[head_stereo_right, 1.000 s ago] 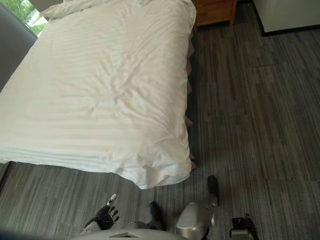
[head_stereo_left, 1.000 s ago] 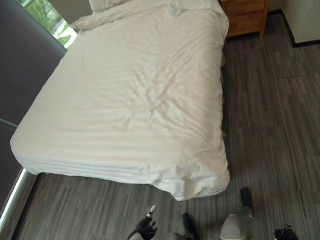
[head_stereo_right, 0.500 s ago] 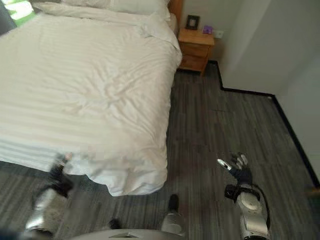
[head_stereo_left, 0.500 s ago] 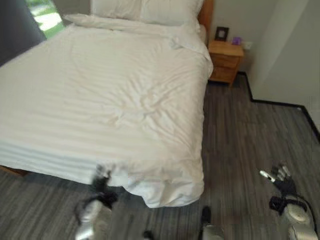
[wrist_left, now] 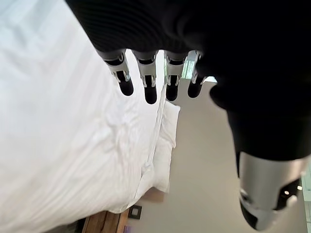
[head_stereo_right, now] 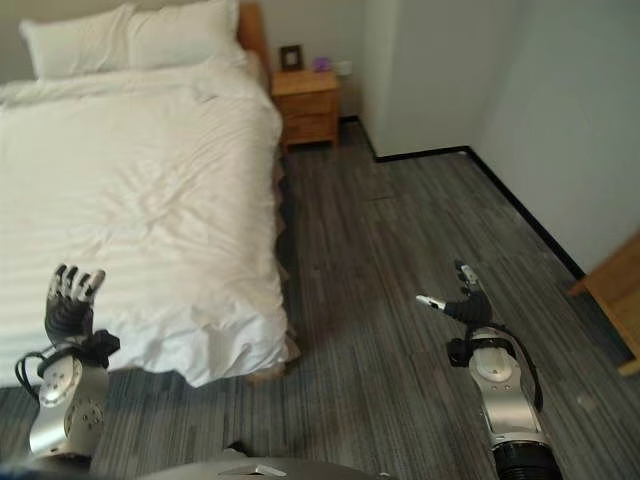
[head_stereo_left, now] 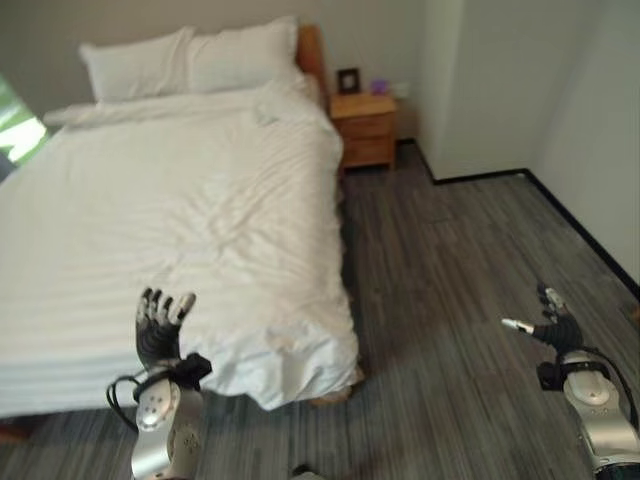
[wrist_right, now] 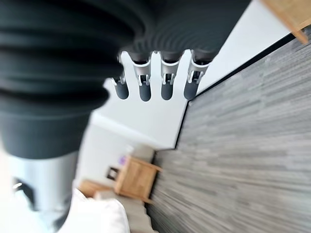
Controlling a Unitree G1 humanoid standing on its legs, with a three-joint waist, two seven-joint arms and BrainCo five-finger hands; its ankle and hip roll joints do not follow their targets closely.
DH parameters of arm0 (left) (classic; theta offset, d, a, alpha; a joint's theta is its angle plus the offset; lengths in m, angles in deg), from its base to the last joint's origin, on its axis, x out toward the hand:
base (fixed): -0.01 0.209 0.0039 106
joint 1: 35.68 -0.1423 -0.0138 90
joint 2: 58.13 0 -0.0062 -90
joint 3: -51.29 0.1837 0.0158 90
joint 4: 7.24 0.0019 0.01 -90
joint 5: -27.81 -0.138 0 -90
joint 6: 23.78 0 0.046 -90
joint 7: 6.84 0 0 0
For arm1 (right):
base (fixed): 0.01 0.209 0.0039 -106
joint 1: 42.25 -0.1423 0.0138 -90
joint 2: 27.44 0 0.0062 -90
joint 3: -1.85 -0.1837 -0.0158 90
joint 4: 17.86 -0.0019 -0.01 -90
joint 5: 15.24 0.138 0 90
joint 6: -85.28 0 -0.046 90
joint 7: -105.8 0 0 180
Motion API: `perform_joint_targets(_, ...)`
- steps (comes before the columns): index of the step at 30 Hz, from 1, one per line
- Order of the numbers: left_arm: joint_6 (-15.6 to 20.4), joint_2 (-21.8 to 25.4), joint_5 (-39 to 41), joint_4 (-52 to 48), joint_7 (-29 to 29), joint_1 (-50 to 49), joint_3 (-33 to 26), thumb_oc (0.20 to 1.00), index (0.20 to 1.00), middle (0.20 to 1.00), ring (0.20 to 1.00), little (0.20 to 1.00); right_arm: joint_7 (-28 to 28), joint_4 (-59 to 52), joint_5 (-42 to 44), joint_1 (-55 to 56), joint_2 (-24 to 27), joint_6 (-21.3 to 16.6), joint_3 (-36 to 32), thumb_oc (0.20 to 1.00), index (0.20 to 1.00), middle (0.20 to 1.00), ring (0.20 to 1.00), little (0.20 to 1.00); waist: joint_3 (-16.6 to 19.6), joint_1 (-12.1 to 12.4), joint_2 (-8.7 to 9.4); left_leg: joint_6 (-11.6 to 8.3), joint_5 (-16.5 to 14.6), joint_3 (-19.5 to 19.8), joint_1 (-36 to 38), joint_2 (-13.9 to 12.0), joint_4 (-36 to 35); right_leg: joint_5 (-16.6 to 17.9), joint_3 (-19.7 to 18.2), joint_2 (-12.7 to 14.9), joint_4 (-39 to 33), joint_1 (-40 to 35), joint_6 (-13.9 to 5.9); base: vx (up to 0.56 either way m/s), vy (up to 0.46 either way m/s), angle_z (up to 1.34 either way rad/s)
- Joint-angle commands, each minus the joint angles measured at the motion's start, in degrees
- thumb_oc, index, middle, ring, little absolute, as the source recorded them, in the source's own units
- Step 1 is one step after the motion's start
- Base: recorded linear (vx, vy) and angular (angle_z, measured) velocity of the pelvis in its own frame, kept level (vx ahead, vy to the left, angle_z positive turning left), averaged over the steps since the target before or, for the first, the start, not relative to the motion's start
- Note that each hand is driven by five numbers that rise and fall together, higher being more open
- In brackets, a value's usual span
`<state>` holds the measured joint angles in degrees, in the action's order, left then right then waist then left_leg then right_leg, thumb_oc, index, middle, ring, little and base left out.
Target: Making the bed.
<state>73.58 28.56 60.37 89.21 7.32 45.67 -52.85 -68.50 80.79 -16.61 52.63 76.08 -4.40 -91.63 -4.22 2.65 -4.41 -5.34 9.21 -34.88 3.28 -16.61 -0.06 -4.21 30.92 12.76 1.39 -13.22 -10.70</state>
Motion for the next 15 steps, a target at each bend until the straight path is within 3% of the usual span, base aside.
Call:
perform_joint_targets(1, 0.73, 1.95, 0.00, 2.12, -3.09, 1.21, 4.50, 1.000, 1.000, 1.000, 1.000, 1.000, -0.97, -9.30, -3.01, -6.06, -1.07, -4.30, 0.51, 1.000, 1.000, 1.000, 1.000, 1.000, -4.58, 0.70, 1.66, -6.23, 3.89, 0.48, -4.54, -0.16, 4.08, -0.81, -1.13, -1.89, -5.99, -4.25, 0.73, -0.26, -0.196, -0.27)
perform_joint_targets(3, -0.07, 0.71, -0.12, 4.49, -5.07, 0.89, 8.41, 1.000, 1.000, 1.000, 1.000, 1.000, -1.11, -10.43, -2.75, -6.92, -1.12, -4.76, 1.87, 1.000, 1.000, 1.000, 1.000, 1.000, -6.57, 1.23, 0.37, -5.87, 5.25, 5.56, -5.90, 0.01, 4.72, -0.18, -2.30, -2.71, -6.18, -2.76, 1.68, -0.26, -0.151, -0.26)
perform_joint_targets(4, -0.04, 0.67, -0.13, 4.52, -5.09, 0.91, 8.44, 1.000, 1.000, 1.000, 1.000, 1.000, -1.11, -10.43, -2.74, -6.90, -1.08, -4.76, 1.85, 1.000, 1.000, 1.000, 1.000, 1.000, -6.55, 1.16, 0.30, -5.89, 5.25, 5.70, -6.00, -0.03, 4.77, -0.21, -2.20, -2.77, -6.18, -2.76, 1.71, -0.16, -0.112, -0.27)
perform_joint_targets(5, -0.63, 0.15, -0.47, 5.60, -6.37, -0.13, 10.14, 1.000, 1.000, 1.000, 1.000, 1.000, -1.57, -11.62, -2.48, -7.29, -1.26, -5.22, 3.03, 1.000, 1.000, 1.000, 1.000, 1.000, -7.20, 1.20, 0.21, -5.23, 3.47, 9.79, -6.25, 1.55, 5.16, -0.14, -3.61, -2.80, -6.23, -1.62, 2.14, -0.13, -0.101, -0.62)
perform_joint_targets(6, -0.88, 0.32, -0.11, -10.77, -8.62, -2.47, 11.22, 1.000, 1.000, 1.000, 1.000, 1.000, -1.99, -10.53, -2.74, -7.90, -0.59, -4.82, 3.25, 1.000, 1.000, 1.000, 1.000, 1.000, -7.61, 2.77, -0.29, -4.41, 1.73, 15.03, -6.70, 4.19, 6.14, 0.09, -4.62, -2.72, -6.29, -0.86, 2.15, -0.20, -0.158, -1.03)
perform_joint_targets(7, -1.76, -2.02, 0.52, -5.68, -9.83, -8.61, 11.92, 1.000, 1.000, 1.000, 1.000, 1.000, -2.00, -9.14, -2.75, -8.26, -1.30, -4.79, 4.56, 1.000, 1.000, 1.000, 1.000, 1.000, -7.84, 4.42, -0.22, -3.33, -0.78, 19.46, -7.35, 6.56, 7.51, 0.51, -6.08, -2.75, -6.39, 0.14, 2.45, -0.17, -0.183, -1.12)
perform_joint_targets(8, -2.44, -3.12, -2.05, -0.33, -11.71, -9.76, 15.08, 1.000, 1.000, 1.000, 1.000, 1.000, -3.20, -10.18, -3.97, -7.93, -0.99, -5.27, 5.25, 1.000, 1.000, 1.000, 1.000, 1.000, -8.09, 4.72, 0.35, -2.36, -3.61, 21.26, -7.15, 8.25, 8.54, 0.78, -7.63, -2.96, -6.39, 1.21, 2.49, -0.16, -0.228, -1.09)
perform_joint_targets(10, -2.89, -2.46, -4.30, 4.68, -13.05, -5.86, 17.64, 1.000, 1.000, 1.000, 1.000, 1.000, -5.38, -11.91, -5.77, -4.14, 0.15, -5.49, 5.54, 1.000, 1.000, 1.000, 1.000, 1.000, -8.56, 3.60, 1.52, -0.65, -7.92, 21.25, -6.06, 10.49, 13.97, 1.13, -10.16, -3.77, -6.22, 2.51, 3.16, -0.07, -0.245, -0.97)
perform_joint_targets(12, -3.14, -2.41, -6.20, 6.12, -11.23, -4.46, 18.42, 1.000, 1.000, 1.000, 1.000, 1.000, -5.54, -12.32, -7.09, -2.51, -0.07, -5.06, 5.06, 1.000, 1.000, 1.000, 1.000, 1.000, -8.58, 2.87, 1.10, -0.22, -8.83, 21.35, -6.30, 11.04, 17.93, 0.25, -10.72, -4.55, -6.00, 1.89, 3.85, 0.08, -0.124, -0.87)
perform_joint_targets(13, -2.98, -1.51, -6.85, 5.85, -10.09, -2.88, 19.17, 1.000, 1.000, 1.000, 1.000, 1.000, -4.82, -12.05, -7.47, -1.50, 0.16, -4.83, 4.95, 1.000, 1.000, 1.000, 1.000, 1.000, -8.82, 2.99, 1.31, -0.01, -8.42, 22.15, -8.66, 12.80, 18.48, -0.10, -11.03, -4.84, -5.98, 1.60, 4.07, 0.14, -0.080, -0.85)
perform_joint_targets(15, -3.05, -1.05, -6.32, 5.36, -9.34, -1.51, 19.22, 1.000, 1.000, 1.000, 1.000, 1.000, -4.36, -11.87, -8.02, -0.33, 0.20, -4.00, 3.96, 1.000, 1.000, 1.000, 1.000, 1.000, -9.10, 3.99, 2.18, 0.67, -8.24, 21.87, -12.66, 13.68, 14.65, -1.60, -12.37, -5.55, -5.97, 0.23, 3.61, 0.32, -0.052, -0.27)
